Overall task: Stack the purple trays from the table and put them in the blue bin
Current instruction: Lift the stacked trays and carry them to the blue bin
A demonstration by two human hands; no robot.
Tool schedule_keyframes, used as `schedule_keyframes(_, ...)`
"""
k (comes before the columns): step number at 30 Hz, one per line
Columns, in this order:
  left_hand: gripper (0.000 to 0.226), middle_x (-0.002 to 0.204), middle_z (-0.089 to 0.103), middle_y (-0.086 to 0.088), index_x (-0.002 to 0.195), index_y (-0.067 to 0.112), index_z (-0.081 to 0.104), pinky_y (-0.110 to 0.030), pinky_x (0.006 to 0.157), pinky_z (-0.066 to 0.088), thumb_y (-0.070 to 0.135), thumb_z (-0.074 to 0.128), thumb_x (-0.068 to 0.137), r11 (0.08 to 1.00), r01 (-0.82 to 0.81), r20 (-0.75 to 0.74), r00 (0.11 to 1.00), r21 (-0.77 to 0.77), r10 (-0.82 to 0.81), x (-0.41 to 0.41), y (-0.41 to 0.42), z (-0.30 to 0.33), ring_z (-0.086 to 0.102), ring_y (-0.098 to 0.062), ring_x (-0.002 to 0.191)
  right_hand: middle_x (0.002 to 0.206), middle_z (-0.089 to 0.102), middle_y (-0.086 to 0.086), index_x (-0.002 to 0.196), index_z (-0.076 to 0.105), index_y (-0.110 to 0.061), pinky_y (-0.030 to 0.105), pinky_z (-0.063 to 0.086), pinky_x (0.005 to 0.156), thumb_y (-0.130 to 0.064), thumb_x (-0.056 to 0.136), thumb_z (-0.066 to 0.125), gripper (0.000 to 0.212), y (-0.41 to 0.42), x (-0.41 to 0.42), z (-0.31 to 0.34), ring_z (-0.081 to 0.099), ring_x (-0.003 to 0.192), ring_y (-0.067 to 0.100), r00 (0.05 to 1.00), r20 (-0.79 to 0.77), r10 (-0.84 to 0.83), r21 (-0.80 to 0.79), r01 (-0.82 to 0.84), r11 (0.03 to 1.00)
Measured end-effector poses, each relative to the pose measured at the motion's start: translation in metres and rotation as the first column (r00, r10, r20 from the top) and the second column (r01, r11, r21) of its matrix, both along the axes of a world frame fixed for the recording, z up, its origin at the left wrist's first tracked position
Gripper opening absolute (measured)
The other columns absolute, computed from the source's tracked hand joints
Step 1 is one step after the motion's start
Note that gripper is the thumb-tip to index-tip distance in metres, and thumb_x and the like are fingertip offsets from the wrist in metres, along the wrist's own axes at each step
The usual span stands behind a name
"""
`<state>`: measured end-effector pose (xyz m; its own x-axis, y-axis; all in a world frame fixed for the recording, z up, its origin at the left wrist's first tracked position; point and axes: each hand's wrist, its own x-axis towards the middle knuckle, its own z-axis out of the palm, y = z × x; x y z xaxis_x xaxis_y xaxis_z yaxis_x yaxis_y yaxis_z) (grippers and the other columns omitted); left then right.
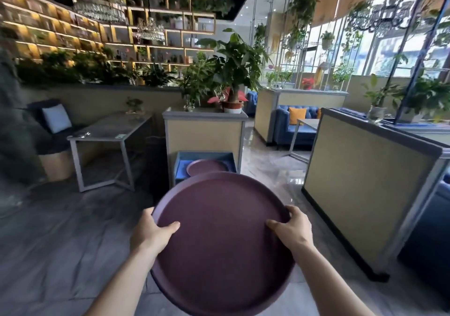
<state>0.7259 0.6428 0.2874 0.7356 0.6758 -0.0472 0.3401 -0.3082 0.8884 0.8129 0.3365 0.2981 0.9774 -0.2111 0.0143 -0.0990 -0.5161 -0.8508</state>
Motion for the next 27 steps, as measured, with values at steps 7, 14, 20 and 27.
schedule_keyframes(7,0.066,0.115,0.064,-0.004,0.123,0.022,0.051,-0.045,0.091,0.052,0.034,0.085,0.069,1.000,-0.014,-0.018,1.000,0.017,0.014,0.060,-0.004,0.001,0.063,-0.033,0.104,0.125,0.061,0.009,0.133,0.057,-0.019,0.046,0.050,0.101,-0.035,0.066,0.085,0.074,-0.001,0.069,-0.004,0.063,0.110,0.031,0.999,-0.017,0.031,0.015,-0.031,0.999)
schedule_keyframes(14,0.073,0.120,0.064,-0.007,0.128,0.019,0.049,-0.047,0.092,0.051,0.037,0.085,0.068,1.000,-0.017,-0.033,0.999,0.023,0.018,0.145,0.021,-0.013,0.063,-0.035,0.108,0.128,0.059,0.010,0.137,0.054,-0.016,0.046,0.050,0.102,-0.034,0.067,0.086,0.079,0.026,0.154,-0.019,0.061,0.113,0.031,0.998,-0.032,0.048,0.014,-0.047,0.999)
schedule_keyframes(20,0.075,0.124,0.063,-0.007,0.133,0.016,0.048,-0.044,0.092,0.050,0.032,0.086,0.070,0.999,-0.015,0.002,1.000,-0.039,0.015,0.256,0.068,-0.034,0.062,-0.034,0.109,0.120,0.062,0.009,0.130,0.058,-0.019,0.045,0.054,0.096,-0.037,0.063,0.084,0.074,0.078,0.265,-0.032,0.065,0.103,0.030,0.997,-0.046,0.055,-0.002,-0.055,0.998)
schedule_keyframes(27,0.080,0.132,0.060,-0.006,0.141,0.022,0.042,-0.043,0.090,0.049,0.038,0.081,0.074,0.999,-0.004,-0.037,0.999,-0.047,0.002,0.402,0.137,-0.033,0.061,-0.034,0.113,0.118,0.063,0.008,0.129,0.058,-0.020,0.050,0.049,0.102,-0.039,0.061,0.083,0.075,0.149,0.413,-0.037,0.063,0.104,0.028,0.997,-0.066,0.037,-0.028,-0.039,0.999)
